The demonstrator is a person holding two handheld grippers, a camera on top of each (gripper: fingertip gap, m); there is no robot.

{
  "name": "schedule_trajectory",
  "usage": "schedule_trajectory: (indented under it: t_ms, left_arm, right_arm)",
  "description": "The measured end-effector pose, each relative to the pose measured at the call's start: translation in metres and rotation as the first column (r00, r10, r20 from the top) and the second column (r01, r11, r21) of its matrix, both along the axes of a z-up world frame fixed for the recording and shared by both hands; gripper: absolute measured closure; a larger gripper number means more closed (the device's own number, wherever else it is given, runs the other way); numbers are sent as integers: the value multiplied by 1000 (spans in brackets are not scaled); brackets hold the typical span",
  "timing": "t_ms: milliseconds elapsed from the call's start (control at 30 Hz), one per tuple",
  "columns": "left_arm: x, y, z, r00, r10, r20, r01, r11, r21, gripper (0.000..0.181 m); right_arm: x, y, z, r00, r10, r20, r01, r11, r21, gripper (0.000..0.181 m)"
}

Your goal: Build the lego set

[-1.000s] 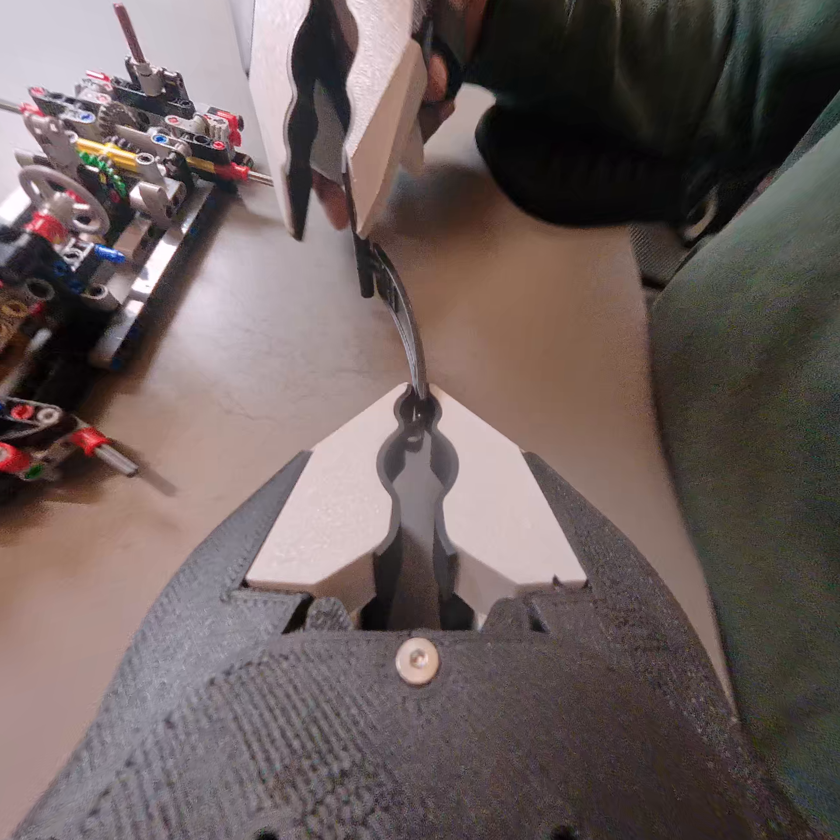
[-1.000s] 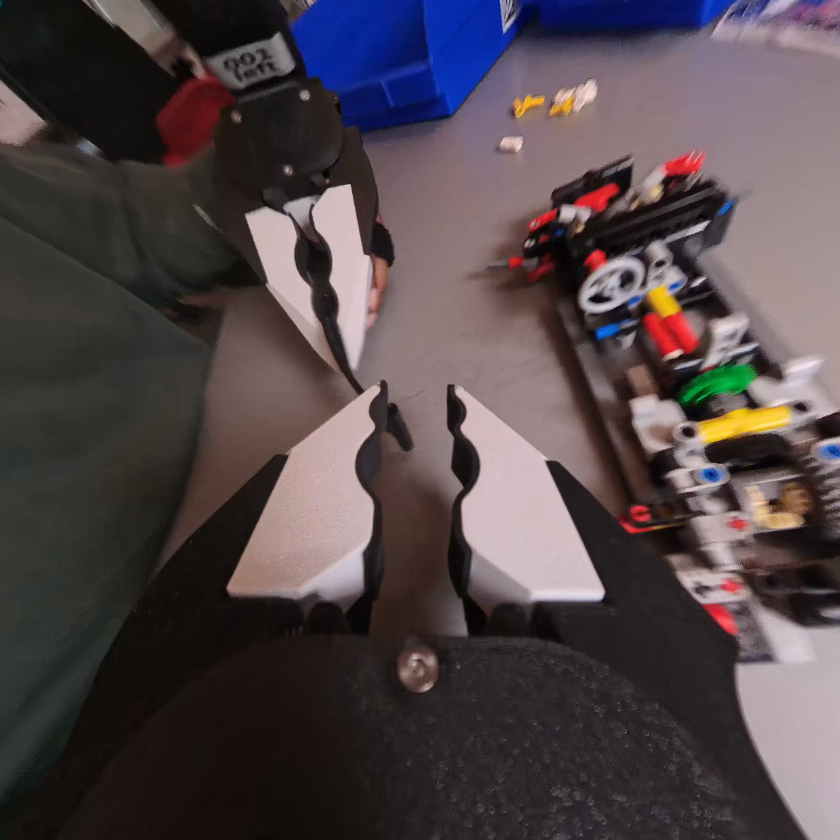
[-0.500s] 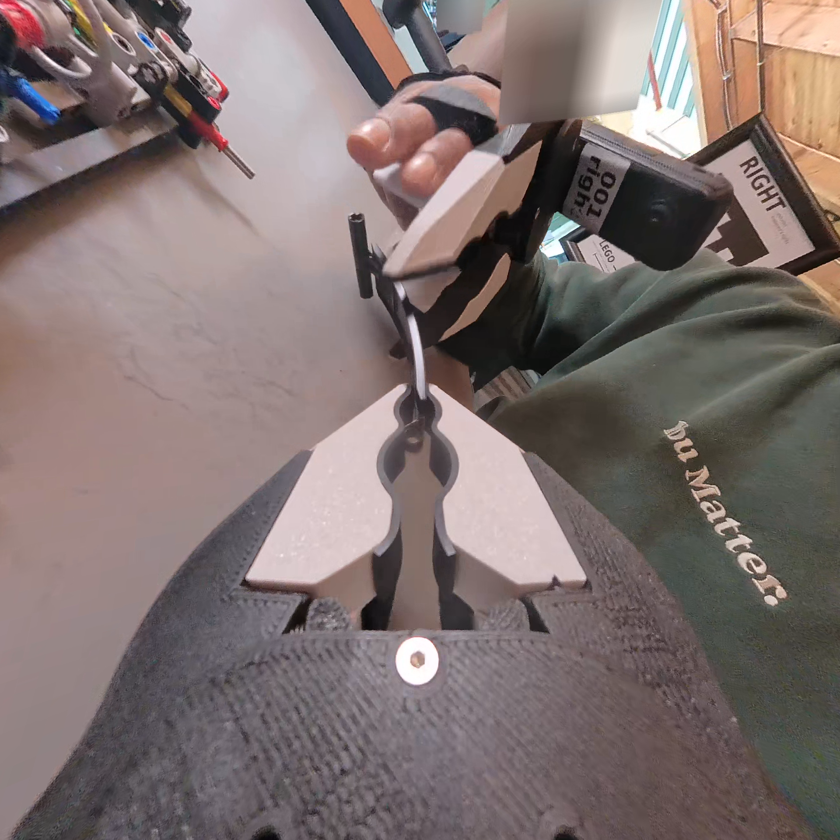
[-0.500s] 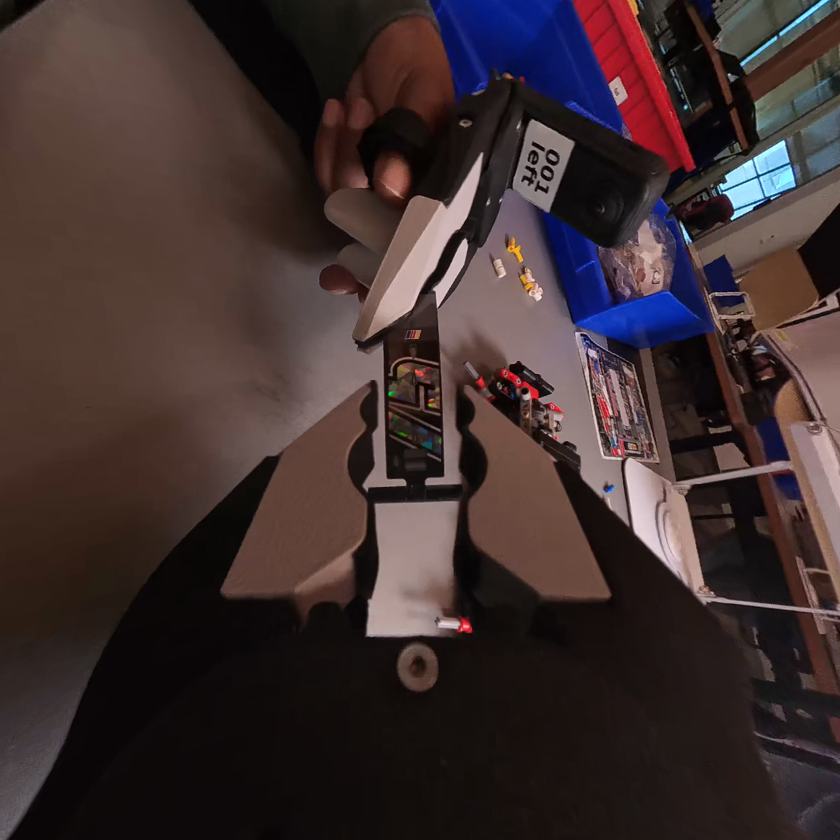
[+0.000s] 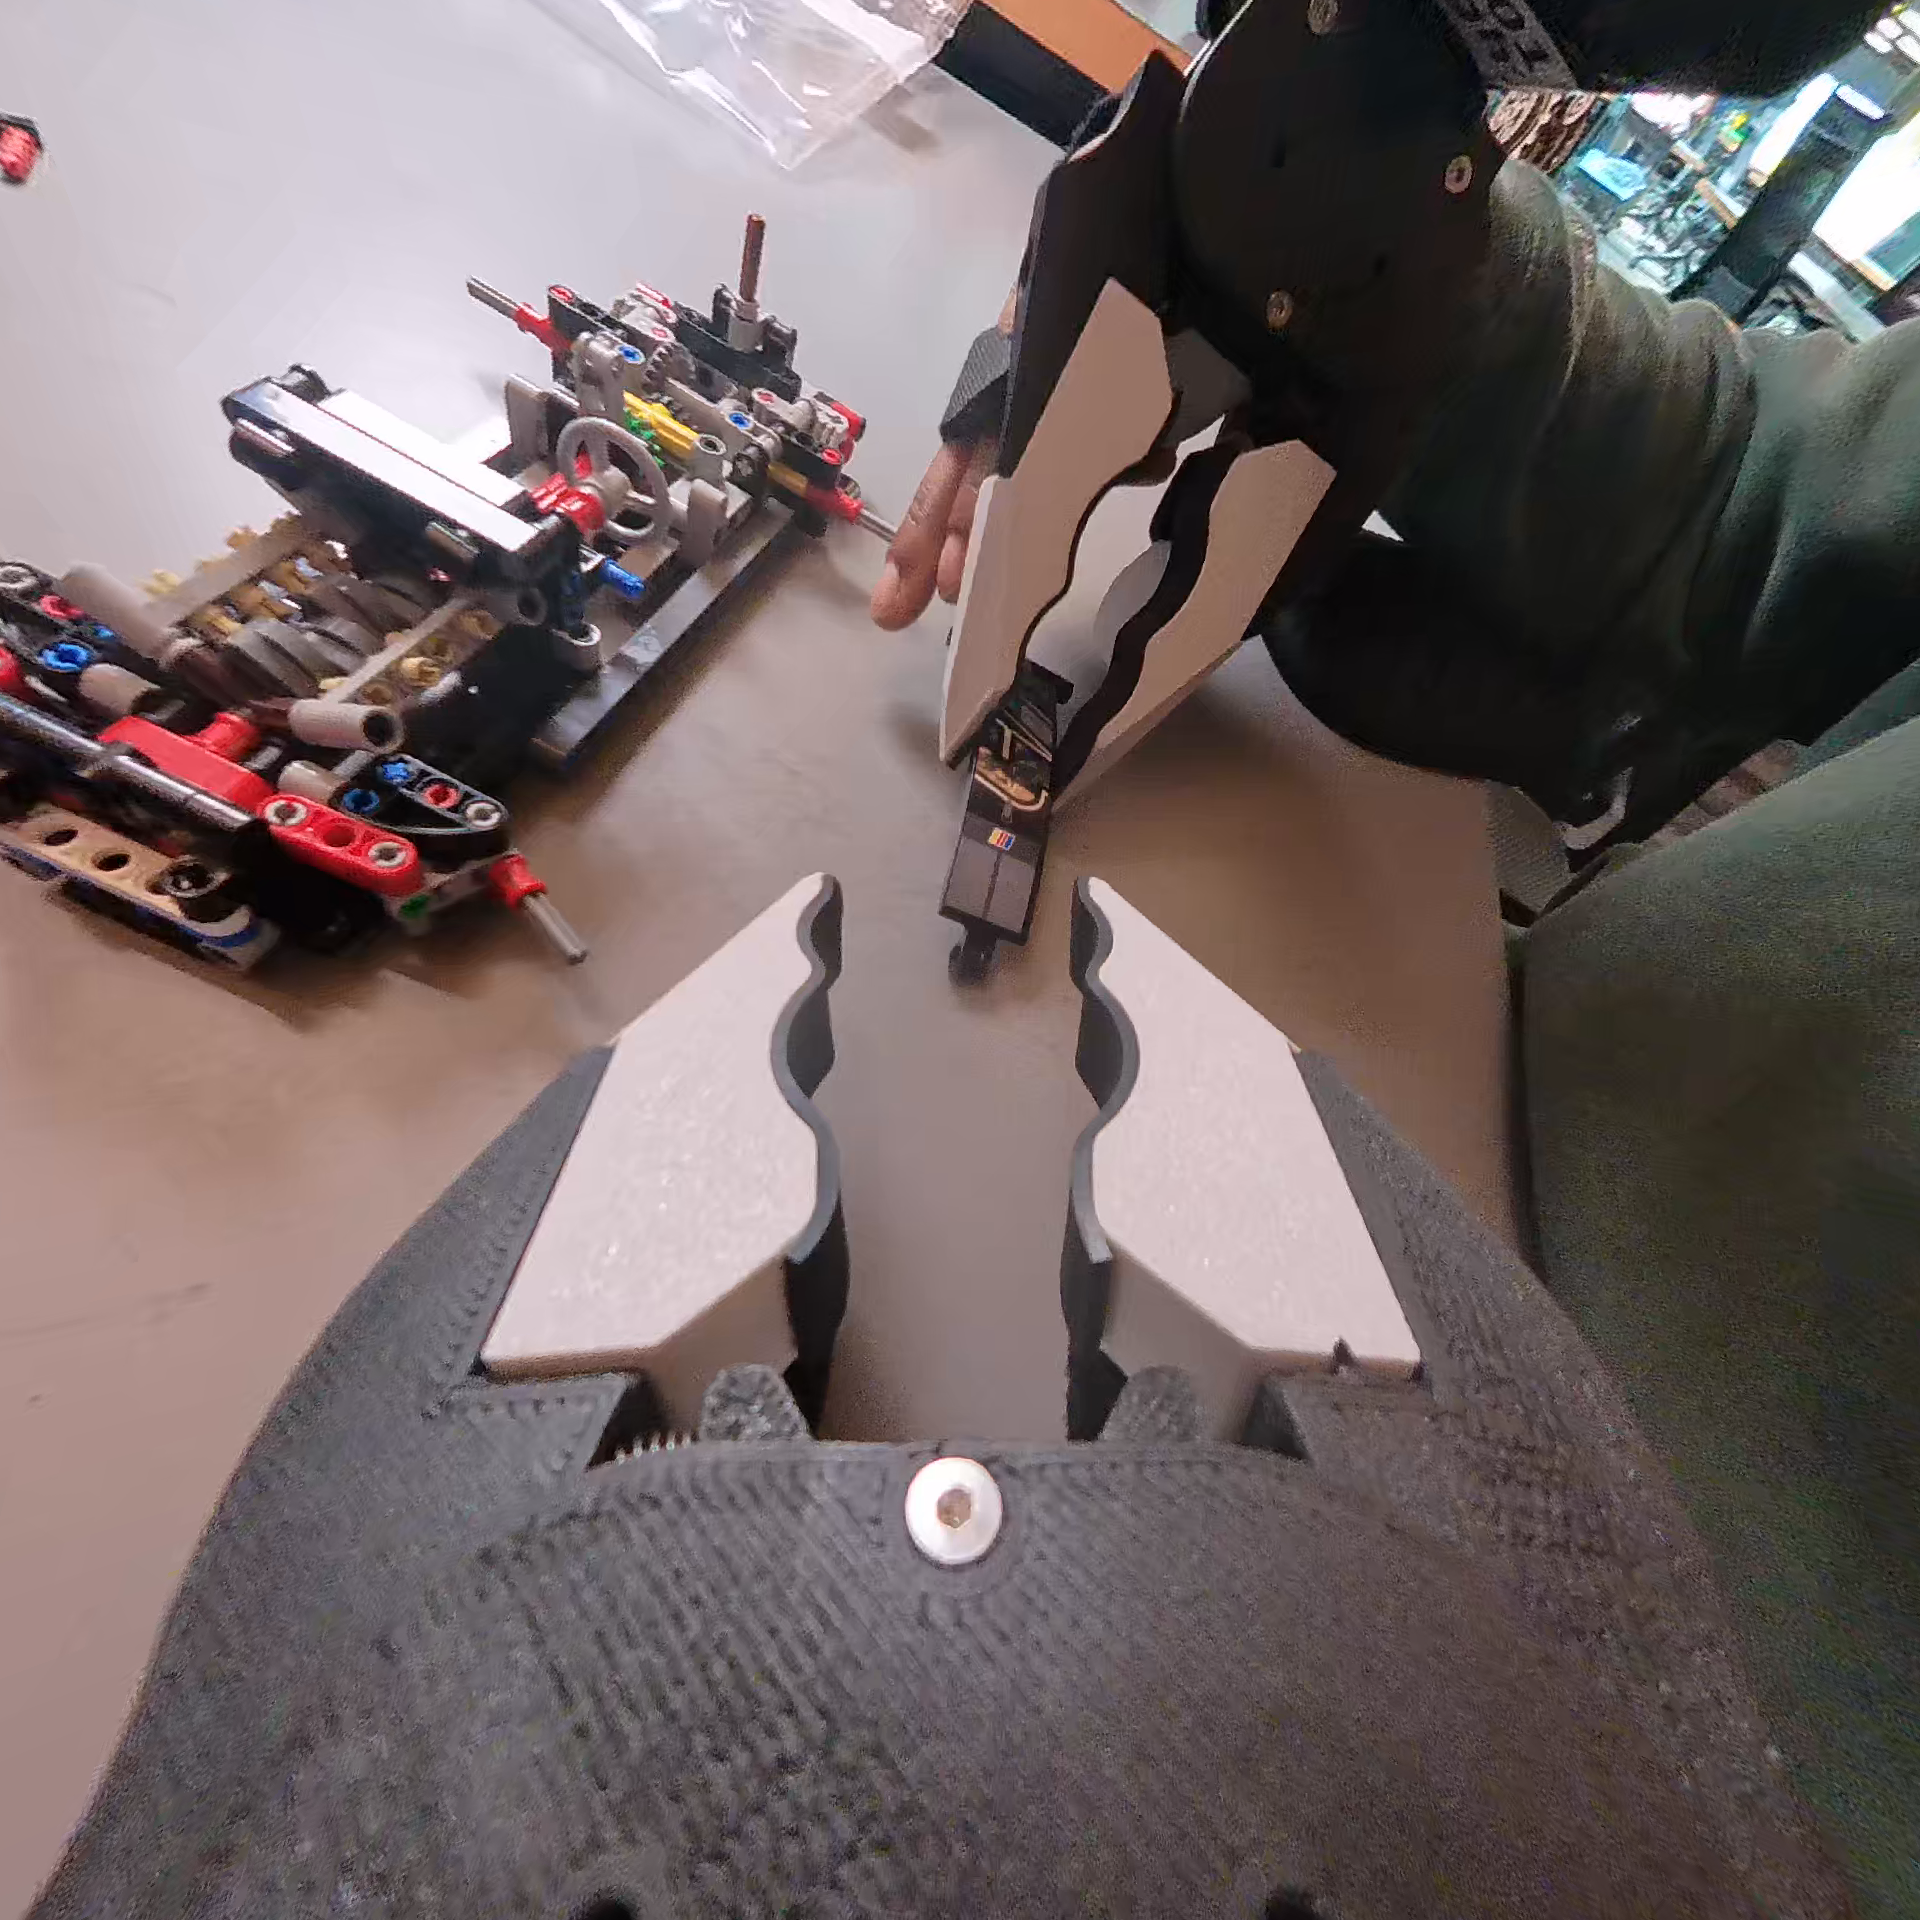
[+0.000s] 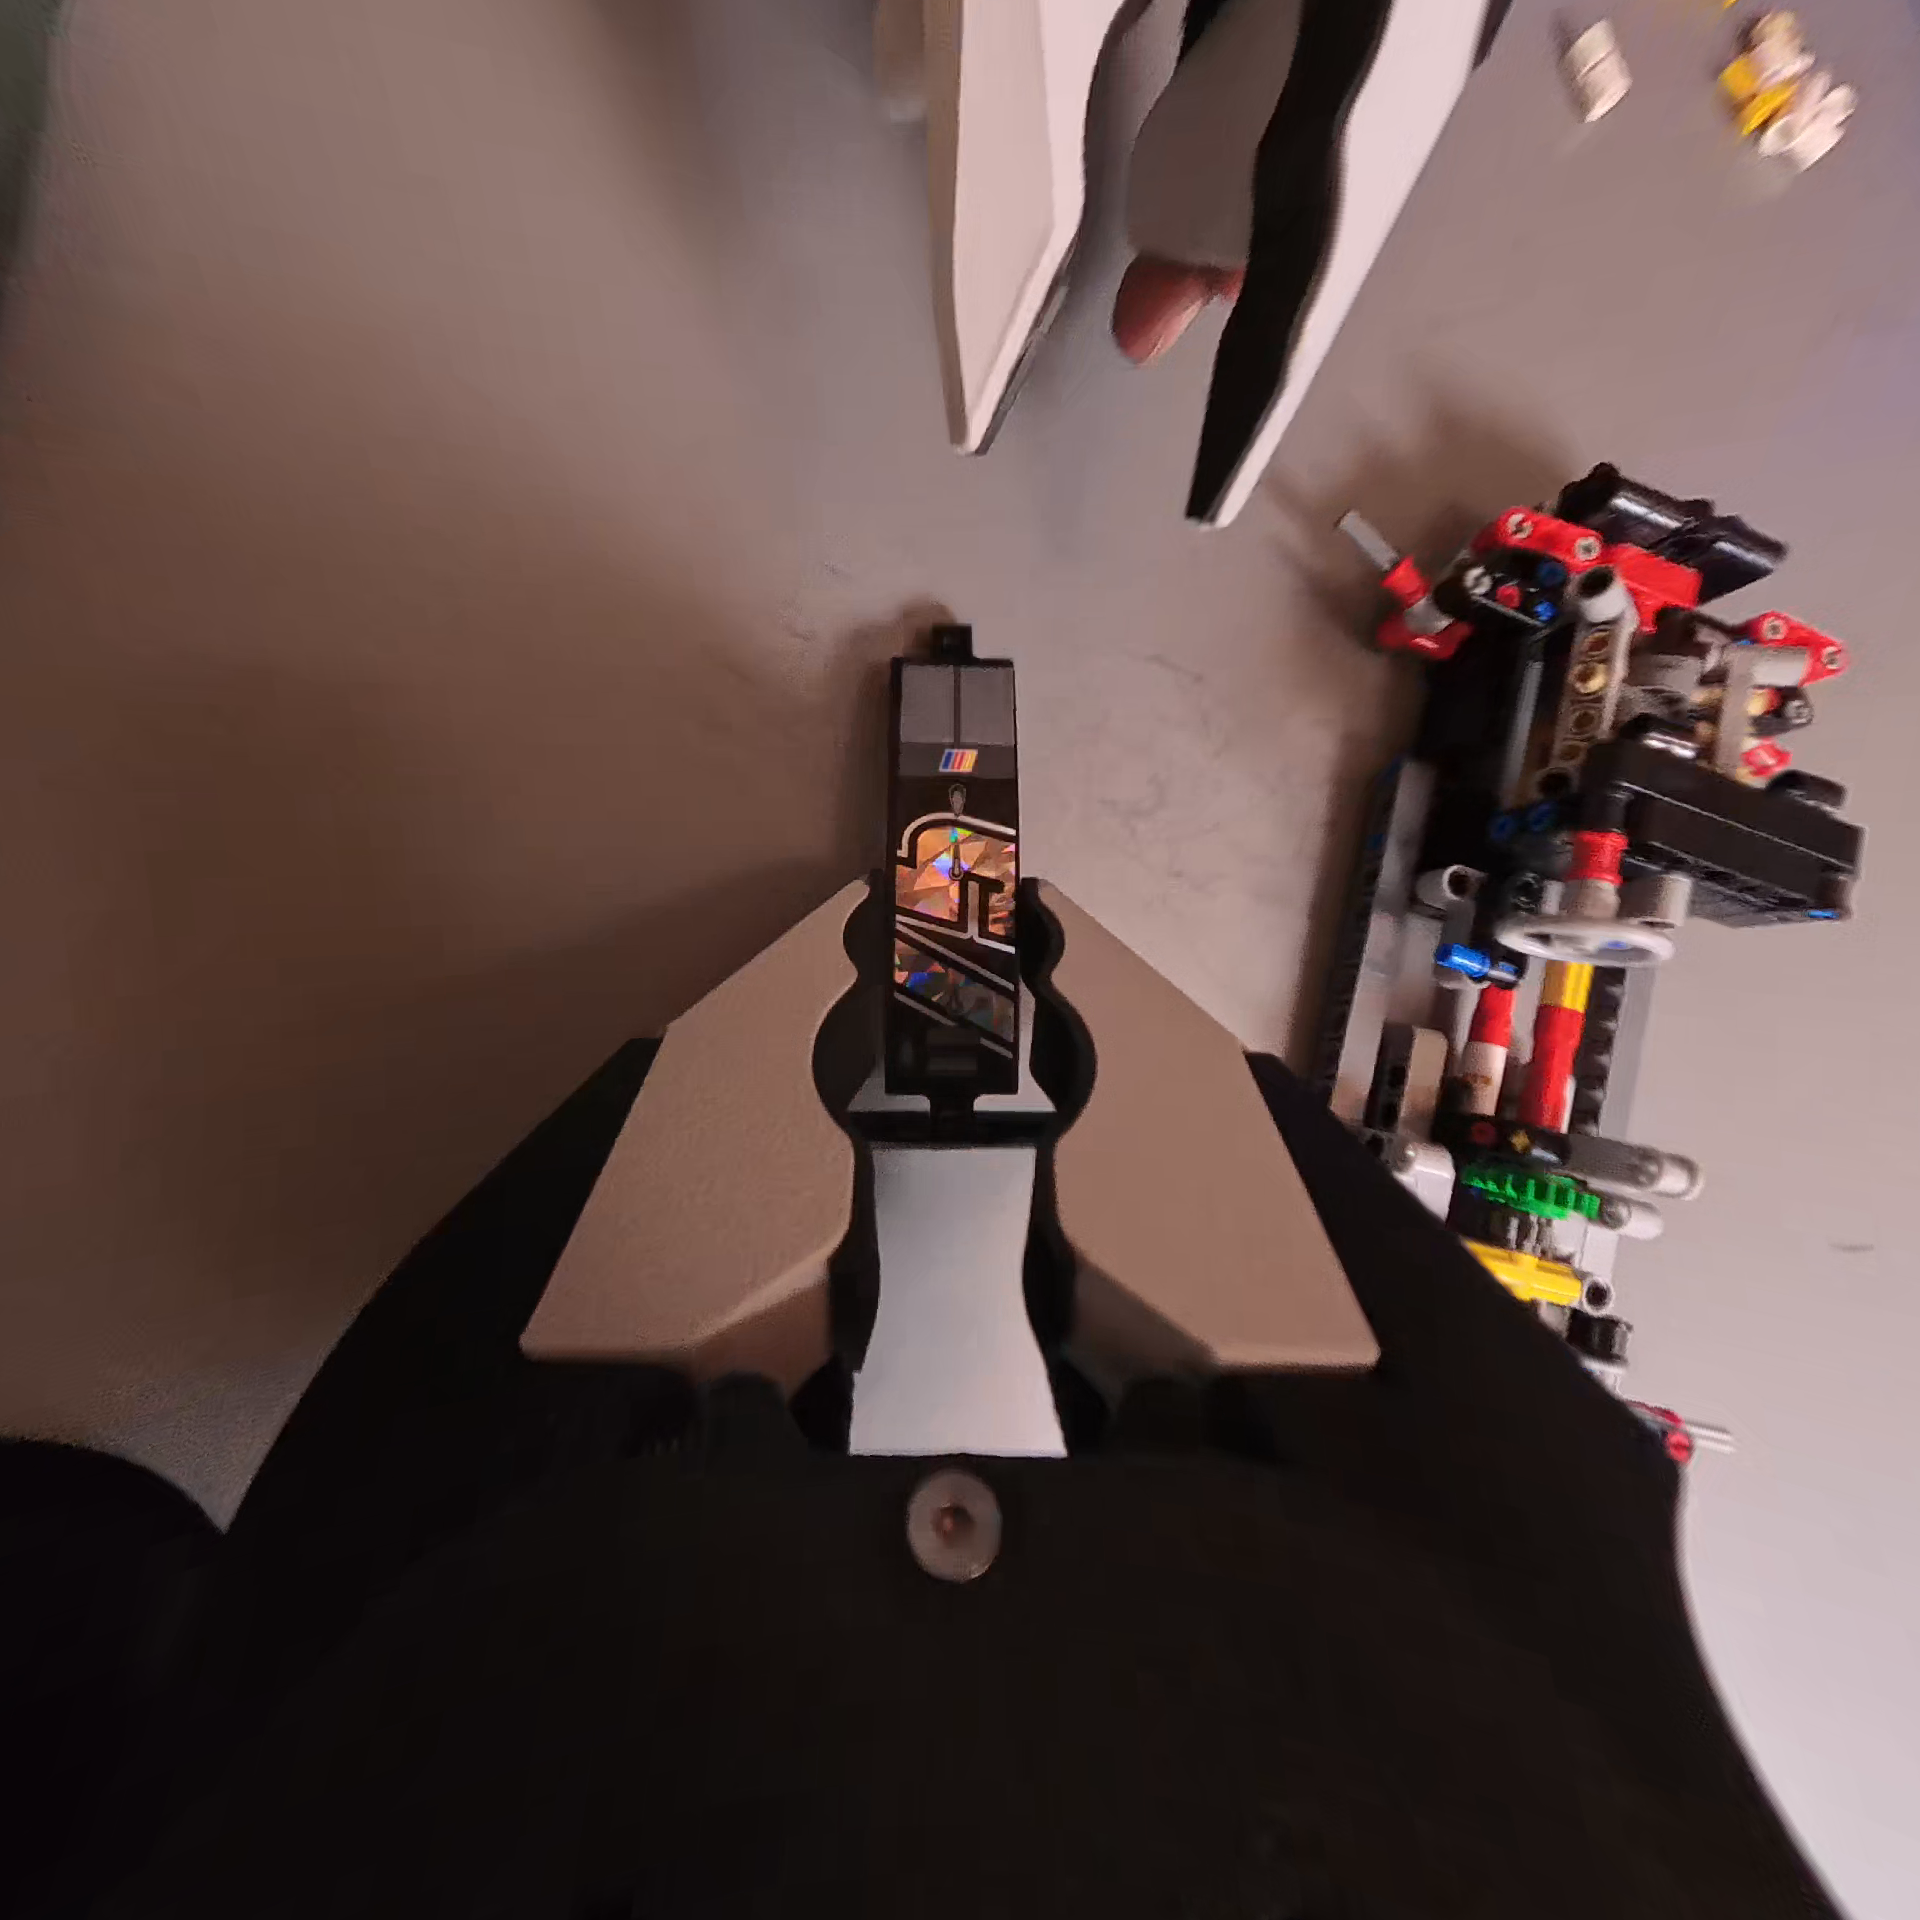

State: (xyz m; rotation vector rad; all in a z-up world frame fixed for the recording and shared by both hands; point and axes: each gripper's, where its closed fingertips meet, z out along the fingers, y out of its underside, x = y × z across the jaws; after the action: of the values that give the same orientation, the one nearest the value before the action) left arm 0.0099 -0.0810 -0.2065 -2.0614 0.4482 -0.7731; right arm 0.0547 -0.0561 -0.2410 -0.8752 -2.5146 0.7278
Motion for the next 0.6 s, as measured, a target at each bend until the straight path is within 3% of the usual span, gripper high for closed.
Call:
schedule_trajectory:
  t_ms: [133, 200, 267, 367, 467, 600]
  left_arm:
    - [-4, 4, 5, 999, 27, -45, -24, 997, 75, 136]
    - [-8, 9, 9, 996, 63, -67, -54, 992, 118, 126]
    - [-14, 13, 14, 990, 108, -91, -92, 981, 170, 120]
    - [-27, 20, 26, 974, 199, -109, -165, 951, 262, 116]
    - [-45, 25, 43, 948, 304, -98, -250, 897, 366, 119]
    - [-71, 29, 56, 897, 433, -88, -350, 818, 457, 129]
  right_arm:
    - [-4, -2, -6, 999, 15, 51, -18, 999, 50, 160]
    - [-7, -1, -3, 999, 7, 33, -8, 999, 42, 149]
    - [-11, -1, 12, 1000, -20, -22, 19, 999, -36, 144]
    - [-27, 13, 61, 969, -118, -219, 79, 980, -182, 144]
    - [-53, 65, 119, 841, -315, -439, 218, 941, -258, 149]
    - [-92, 176, 193, 502, -597, -625, 444, 799, -407, 159]
